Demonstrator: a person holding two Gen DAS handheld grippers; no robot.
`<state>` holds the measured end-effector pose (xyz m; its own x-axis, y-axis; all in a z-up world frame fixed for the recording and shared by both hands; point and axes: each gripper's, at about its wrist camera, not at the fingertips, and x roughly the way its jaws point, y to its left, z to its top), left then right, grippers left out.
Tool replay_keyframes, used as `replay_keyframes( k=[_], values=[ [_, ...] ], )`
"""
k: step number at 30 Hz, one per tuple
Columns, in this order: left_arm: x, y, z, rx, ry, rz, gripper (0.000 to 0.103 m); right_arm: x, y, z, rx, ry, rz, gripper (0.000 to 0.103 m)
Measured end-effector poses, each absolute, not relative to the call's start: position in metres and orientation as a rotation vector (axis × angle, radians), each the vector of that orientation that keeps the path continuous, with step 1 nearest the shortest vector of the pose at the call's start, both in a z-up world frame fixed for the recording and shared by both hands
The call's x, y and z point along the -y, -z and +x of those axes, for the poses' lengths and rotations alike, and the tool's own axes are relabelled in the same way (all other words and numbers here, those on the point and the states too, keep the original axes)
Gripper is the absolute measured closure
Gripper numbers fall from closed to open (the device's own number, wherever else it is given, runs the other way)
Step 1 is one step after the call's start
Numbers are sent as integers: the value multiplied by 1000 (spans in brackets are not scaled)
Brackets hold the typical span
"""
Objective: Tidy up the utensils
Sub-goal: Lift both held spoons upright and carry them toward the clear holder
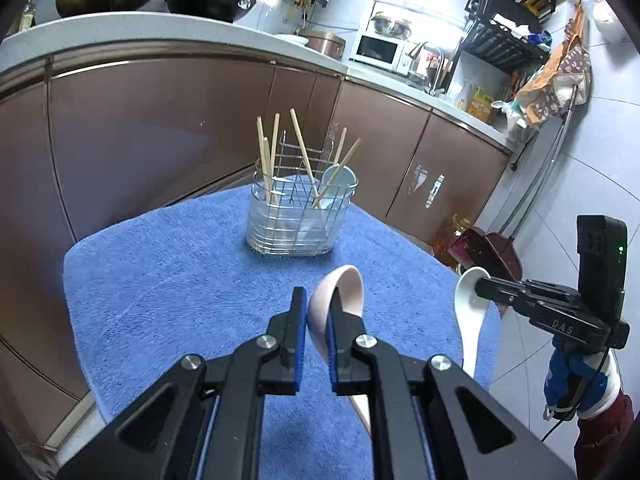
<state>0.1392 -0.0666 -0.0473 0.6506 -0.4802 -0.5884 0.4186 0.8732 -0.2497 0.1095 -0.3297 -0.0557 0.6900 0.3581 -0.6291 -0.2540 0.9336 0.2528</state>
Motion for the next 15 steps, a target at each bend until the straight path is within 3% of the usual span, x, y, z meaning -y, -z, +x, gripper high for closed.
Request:
replay_keyframes(
  k=[15],
  values=[
    [52, 1, 87, -572, 499, -91, 95, 316, 0, 52, -601, -318, 111, 98]
  ],
)
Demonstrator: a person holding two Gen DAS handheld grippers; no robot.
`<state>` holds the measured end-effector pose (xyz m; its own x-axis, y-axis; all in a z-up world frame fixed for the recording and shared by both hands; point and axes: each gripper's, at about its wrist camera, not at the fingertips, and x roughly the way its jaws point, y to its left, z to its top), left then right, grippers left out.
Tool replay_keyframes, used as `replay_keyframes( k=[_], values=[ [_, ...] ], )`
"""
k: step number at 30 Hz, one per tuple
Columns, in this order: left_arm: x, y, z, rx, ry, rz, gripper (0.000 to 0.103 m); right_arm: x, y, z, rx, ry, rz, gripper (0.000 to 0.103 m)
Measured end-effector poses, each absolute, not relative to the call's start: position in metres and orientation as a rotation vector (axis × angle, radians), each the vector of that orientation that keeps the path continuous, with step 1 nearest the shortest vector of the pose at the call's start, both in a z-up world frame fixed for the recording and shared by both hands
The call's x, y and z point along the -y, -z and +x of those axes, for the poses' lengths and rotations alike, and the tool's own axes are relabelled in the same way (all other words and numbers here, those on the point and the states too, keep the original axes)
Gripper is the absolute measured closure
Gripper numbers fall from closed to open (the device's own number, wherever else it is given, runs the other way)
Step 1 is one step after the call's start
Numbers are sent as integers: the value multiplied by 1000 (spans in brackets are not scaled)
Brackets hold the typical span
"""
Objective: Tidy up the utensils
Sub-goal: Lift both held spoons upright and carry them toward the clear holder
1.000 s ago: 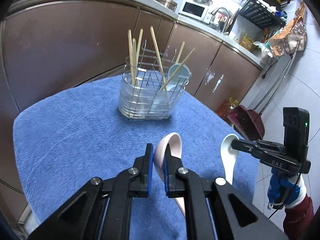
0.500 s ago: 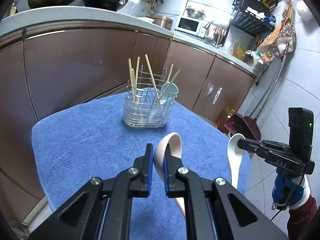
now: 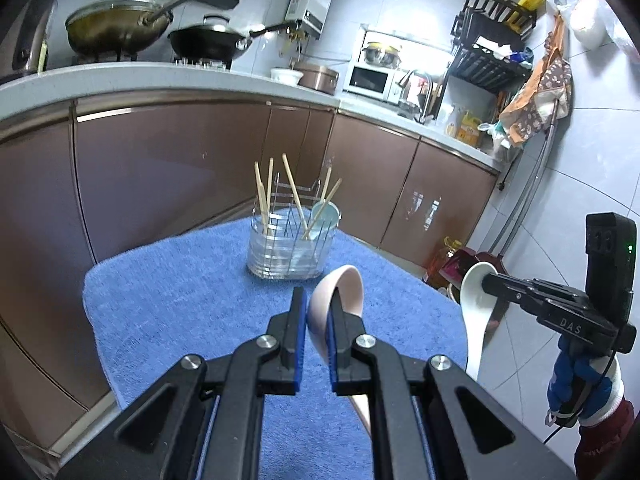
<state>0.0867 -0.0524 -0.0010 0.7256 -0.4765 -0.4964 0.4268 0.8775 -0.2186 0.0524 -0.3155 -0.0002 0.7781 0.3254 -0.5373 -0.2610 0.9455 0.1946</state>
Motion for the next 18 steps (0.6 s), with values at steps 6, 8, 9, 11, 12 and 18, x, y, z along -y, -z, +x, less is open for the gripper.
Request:
replay_keyframes(
  k=[6, 8, 9, 11, 12, 18],
  values=[
    [60, -17, 69, -492, 435, -25, 95, 308, -12, 44, -556, -302, 102, 98],
    [63, -20, 66, -470, 416, -6, 95, 305, -14, 44, -546, -298, 97, 98],
    [65, -23, 64, -458, 406, 3, 95, 304, -15, 43, -539, -294, 95, 98],
    [68, -26, 61, -440, 392, 19, 95, 302, -15, 43, -529, -284, 88, 98],
    [71, -28, 60, -431, 383, 29, 95, 300, -16, 43, -521, -276, 81, 98],
    [80, -32, 57, -400, 354, 67, 95, 295, -19, 48, -504, -263, 82, 98]
  ],
)
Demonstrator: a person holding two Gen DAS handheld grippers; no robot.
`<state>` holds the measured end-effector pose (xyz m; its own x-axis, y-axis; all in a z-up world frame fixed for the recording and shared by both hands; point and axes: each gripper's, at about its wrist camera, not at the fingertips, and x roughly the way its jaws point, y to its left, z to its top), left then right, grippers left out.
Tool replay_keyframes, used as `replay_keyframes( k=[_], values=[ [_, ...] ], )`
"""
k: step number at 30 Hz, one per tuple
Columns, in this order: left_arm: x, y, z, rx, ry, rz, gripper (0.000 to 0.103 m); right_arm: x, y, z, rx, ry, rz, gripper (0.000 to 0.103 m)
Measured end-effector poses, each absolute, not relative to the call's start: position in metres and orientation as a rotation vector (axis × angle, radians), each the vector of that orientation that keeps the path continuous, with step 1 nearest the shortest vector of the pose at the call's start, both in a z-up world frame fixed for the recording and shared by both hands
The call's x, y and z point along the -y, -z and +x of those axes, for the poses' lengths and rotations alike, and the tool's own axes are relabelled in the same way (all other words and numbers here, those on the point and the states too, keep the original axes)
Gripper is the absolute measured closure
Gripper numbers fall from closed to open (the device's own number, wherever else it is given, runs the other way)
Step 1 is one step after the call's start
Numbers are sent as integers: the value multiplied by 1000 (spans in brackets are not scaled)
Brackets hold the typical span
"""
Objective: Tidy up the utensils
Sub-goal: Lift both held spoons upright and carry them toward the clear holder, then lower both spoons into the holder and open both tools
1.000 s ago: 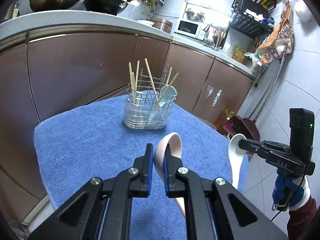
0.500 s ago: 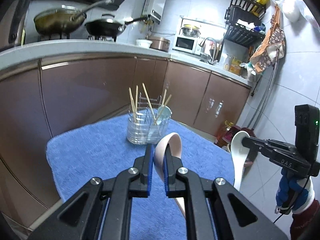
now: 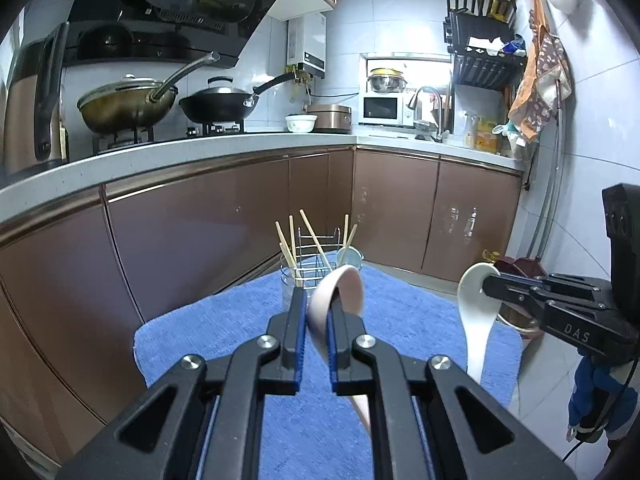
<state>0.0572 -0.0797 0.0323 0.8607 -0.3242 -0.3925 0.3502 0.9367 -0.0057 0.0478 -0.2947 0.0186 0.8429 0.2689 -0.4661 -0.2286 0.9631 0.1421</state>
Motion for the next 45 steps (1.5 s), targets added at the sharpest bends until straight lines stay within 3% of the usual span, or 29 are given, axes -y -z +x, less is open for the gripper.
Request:
replay_keyframes(
  k=[32, 45],
  values=[
    [92, -21, 96, -397, 290, 97, 95, 286, -24, 98, -481, -273, 117, 98],
    [88, -34, 157, -384, 347, -25, 95, 300, -38, 153, -410, -212, 93, 98]
  ],
)
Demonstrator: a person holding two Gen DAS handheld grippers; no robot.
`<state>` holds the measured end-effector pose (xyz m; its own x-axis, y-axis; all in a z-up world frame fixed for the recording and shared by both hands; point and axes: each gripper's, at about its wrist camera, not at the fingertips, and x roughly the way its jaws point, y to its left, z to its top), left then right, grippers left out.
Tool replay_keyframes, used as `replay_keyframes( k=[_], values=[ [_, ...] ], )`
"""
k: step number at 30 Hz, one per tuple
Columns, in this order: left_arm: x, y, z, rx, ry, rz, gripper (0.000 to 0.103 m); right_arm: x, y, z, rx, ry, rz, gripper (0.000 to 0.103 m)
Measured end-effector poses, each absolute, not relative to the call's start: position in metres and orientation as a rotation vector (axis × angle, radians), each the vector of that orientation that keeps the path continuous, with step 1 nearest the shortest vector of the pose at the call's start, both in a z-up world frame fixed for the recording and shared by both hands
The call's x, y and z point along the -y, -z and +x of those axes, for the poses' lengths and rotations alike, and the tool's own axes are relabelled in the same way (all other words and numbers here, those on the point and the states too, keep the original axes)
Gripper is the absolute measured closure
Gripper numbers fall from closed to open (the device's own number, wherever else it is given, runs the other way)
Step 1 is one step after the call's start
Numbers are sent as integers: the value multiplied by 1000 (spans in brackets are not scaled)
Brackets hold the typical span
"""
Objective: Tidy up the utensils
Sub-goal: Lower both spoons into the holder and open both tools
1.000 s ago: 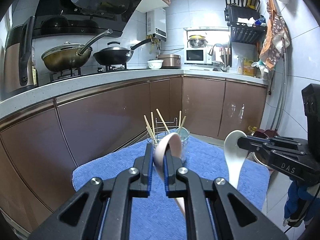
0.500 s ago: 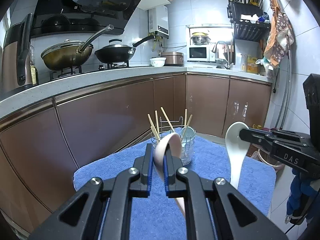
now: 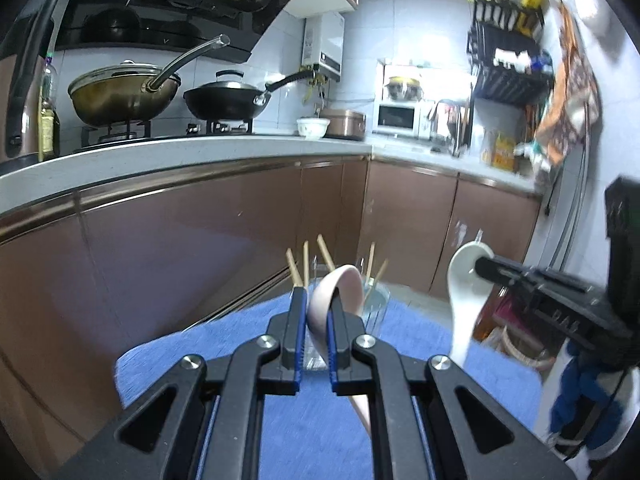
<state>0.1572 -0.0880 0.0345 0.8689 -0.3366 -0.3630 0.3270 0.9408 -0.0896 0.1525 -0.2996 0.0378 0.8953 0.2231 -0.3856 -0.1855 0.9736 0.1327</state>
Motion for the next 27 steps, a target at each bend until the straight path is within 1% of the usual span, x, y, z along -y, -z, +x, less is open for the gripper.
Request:
replay_keyframes(
  k=[6, 10, 18, 27],
  values=[
    [99, -54, 207, -306, 326, -61, 95, 304, -50, 198, -324, -167, 80, 98],
    [114, -52, 246, -257, 267, -65, 95, 301, -52, 238, -260, -127, 52, 98],
    [140, -12, 319, -253, 141, -76, 95, 292, -21, 304, -234, -63, -15, 98],
    [156, 27, 343, -237, 54, -64, 95, 289, 25, 329, -266, -42, -47, 98]
  ],
)
